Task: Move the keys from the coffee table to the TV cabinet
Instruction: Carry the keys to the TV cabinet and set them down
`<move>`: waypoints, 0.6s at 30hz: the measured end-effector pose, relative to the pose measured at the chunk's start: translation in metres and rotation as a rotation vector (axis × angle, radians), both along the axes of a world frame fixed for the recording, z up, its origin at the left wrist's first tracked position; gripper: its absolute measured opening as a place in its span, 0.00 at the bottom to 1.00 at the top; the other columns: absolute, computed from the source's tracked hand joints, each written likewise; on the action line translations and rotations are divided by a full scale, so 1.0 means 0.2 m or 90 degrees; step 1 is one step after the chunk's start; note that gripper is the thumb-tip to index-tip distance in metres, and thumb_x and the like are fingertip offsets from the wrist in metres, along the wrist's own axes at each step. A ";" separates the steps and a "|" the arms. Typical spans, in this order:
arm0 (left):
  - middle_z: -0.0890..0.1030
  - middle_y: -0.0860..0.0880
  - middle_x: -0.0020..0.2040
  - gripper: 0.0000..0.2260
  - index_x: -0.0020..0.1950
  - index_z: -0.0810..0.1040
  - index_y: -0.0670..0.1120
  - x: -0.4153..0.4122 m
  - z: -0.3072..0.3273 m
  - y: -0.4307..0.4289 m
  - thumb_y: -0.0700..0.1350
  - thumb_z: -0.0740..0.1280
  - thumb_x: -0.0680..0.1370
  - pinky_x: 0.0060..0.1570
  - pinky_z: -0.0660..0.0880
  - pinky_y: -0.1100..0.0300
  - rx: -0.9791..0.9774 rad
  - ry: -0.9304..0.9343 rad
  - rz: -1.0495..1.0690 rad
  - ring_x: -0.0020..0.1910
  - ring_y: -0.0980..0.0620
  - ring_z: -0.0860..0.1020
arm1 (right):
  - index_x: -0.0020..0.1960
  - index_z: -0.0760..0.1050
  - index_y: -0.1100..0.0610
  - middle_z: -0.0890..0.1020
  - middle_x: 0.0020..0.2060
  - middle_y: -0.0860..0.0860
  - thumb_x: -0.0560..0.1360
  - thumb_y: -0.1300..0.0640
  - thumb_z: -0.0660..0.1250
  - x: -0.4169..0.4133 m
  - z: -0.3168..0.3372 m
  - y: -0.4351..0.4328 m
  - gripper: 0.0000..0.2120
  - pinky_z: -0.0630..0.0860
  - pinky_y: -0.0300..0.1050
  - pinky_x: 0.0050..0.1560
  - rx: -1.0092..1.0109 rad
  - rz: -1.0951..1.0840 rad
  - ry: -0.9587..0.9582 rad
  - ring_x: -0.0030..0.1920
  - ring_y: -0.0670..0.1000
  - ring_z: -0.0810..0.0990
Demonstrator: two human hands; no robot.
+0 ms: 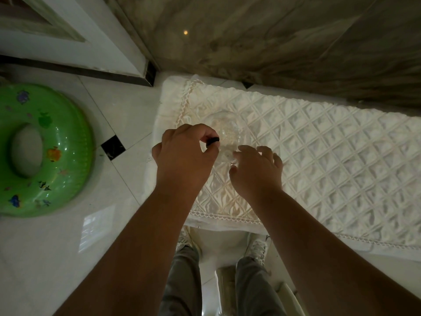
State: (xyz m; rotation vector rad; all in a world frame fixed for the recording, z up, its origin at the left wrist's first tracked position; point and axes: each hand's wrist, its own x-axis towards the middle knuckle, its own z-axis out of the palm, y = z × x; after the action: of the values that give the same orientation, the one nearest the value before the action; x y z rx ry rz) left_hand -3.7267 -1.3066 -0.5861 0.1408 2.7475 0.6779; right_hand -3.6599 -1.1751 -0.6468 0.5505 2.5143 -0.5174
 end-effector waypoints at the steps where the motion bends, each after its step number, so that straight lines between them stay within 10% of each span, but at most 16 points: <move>1: 0.78 0.62 0.48 0.04 0.49 0.79 0.61 0.00 -0.01 -0.01 0.56 0.67 0.76 0.54 0.61 0.52 -0.002 0.001 0.000 0.53 0.58 0.69 | 0.71 0.72 0.45 0.69 0.73 0.42 0.77 0.48 0.61 0.01 0.00 -0.01 0.22 0.50 0.60 0.74 0.002 0.016 -0.010 0.76 0.54 0.57; 18: 0.81 0.60 0.47 0.07 0.53 0.78 0.59 0.08 -0.20 0.03 0.57 0.64 0.78 0.56 0.61 0.52 -0.064 0.008 0.005 0.56 0.54 0.72 | 0.79 0.58 0.49 0.60 0.79 0.49 0.80 0.41 0.55 0.05 0.07 -0.03 0.29 0.56 0.57 0.75 -0.048 -0.095 0.142 0.78 0.53 0.55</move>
State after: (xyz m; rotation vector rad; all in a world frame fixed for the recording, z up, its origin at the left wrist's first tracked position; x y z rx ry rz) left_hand -3.7112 -1.2998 -0.6260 0.1124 2.7881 0.5417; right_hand -3.6508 -1.1821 -0.6320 0.6882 2.6626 -0.7641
